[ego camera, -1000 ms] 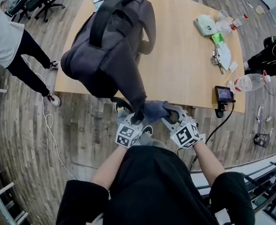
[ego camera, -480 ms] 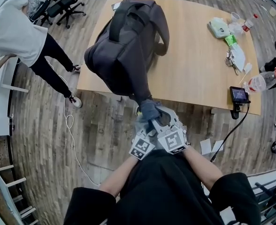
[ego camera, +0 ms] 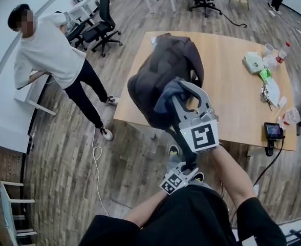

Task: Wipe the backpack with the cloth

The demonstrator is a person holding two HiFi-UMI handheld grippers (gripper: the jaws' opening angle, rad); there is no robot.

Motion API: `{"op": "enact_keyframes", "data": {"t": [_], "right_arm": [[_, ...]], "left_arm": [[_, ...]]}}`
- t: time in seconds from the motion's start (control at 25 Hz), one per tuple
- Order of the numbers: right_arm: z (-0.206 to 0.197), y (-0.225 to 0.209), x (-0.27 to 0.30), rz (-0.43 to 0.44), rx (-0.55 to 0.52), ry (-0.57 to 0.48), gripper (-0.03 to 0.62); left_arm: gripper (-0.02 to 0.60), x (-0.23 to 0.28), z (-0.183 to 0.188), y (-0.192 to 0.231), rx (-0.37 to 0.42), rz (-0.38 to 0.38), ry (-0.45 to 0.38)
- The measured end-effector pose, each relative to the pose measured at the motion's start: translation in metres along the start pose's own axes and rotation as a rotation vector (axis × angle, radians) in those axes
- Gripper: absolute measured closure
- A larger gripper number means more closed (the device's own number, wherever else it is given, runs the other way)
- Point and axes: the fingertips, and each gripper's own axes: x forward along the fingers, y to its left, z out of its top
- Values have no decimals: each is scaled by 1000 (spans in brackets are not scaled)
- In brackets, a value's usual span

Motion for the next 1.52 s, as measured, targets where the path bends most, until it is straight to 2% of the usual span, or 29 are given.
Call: {"op": "enact_keyframes", "data": {"t": [0.08,0.16,0.28,0.36,0.44,0.6,0.68,0.8,0.92,1.0,1.08,1.28,1.4,1.52], "right_arm": [[24,-17,15,-23,-22,8,477],[39,-23,33,19,-65,52,477],[29,-18,24,75,-90,95,485],[-1,-6,-4,89,-95,158,490],[-42,18,-28,155,-114,261,490],[-128,101,-78,448,-163,510,490],[-150,126,-116,522,-134,576,490],[-149,131,-170,520,-54,619,490],[-149,148,-220,622,75,730,490],[-163,160,-250,678,106,823,490],[-178,163,-261,664,120,853,490],[-205,144,-225,499,121,821,488],[-202,127,-179,396,75,711,488],[-171,107,-133,290,19,583,490]], "left_arm": [[517,0,-5,-5,19,-31,21],[517,0,-2,0,41,-39,29],[517,-3,2,4,11,-17,4],[517,-7,7,2,-10,-9,-33],[517,-17,32,10,-22,3,-101],[517,-46,98,17,7,37,-239],[517,-52,106,12,23,40,-244],[517,-53,87,-9,30,10,-180],[517,-55,61,-10,-93,-3,-156],[517,-52,48,-6,-130,1,-117],[517,-44,37,-9,-142,-15,-72],[517,-32,29,-20,-161,-49,-33],[517,-27,27,-22,-167,-79,-11],[520,-28,25,-30,-191,-115,-2]]}}
